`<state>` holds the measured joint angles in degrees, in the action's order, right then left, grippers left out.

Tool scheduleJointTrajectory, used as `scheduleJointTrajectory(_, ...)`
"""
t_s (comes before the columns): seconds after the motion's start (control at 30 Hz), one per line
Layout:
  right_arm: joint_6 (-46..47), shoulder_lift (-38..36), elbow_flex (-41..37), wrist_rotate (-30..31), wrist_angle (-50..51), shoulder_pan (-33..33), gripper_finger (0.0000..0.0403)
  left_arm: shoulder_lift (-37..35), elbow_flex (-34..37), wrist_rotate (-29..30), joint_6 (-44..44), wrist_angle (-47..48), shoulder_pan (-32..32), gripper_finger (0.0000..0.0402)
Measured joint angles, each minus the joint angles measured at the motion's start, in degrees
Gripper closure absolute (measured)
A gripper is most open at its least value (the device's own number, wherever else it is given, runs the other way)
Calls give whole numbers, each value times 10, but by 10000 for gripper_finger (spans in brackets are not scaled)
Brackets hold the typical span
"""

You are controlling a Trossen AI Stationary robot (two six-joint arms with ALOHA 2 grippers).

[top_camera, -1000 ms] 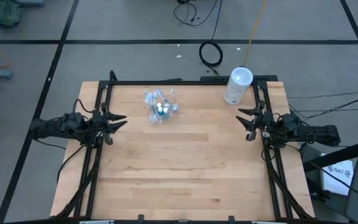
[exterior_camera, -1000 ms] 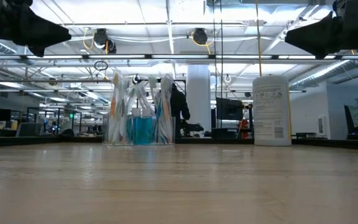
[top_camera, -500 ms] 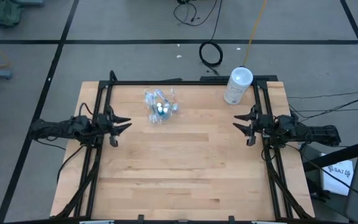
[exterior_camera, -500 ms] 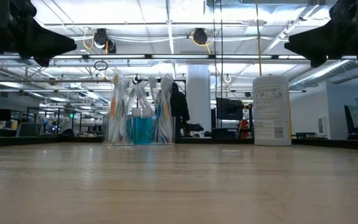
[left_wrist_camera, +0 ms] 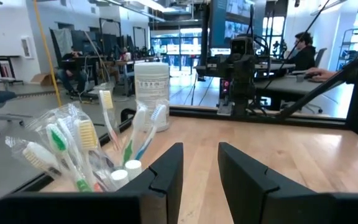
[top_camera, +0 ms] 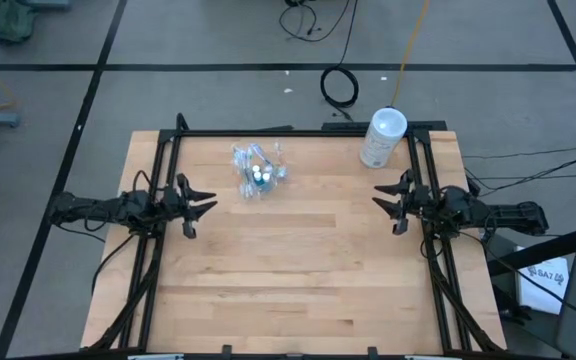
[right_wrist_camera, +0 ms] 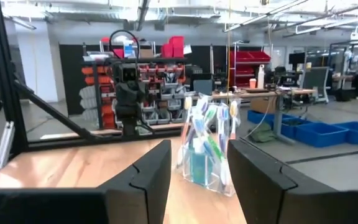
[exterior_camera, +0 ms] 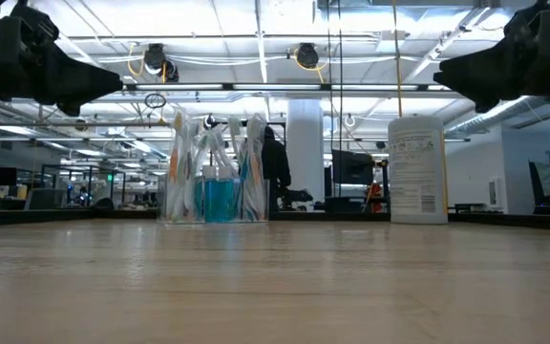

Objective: Pick & Place toothbrushing station
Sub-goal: Return to Home Position

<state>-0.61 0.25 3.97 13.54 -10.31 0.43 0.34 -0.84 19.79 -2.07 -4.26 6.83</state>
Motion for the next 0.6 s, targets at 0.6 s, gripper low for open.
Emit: scheduleJointTrajectory(0.6,58,5,-27,-3,11,0,252,0,0,-13,7,1,0,295)
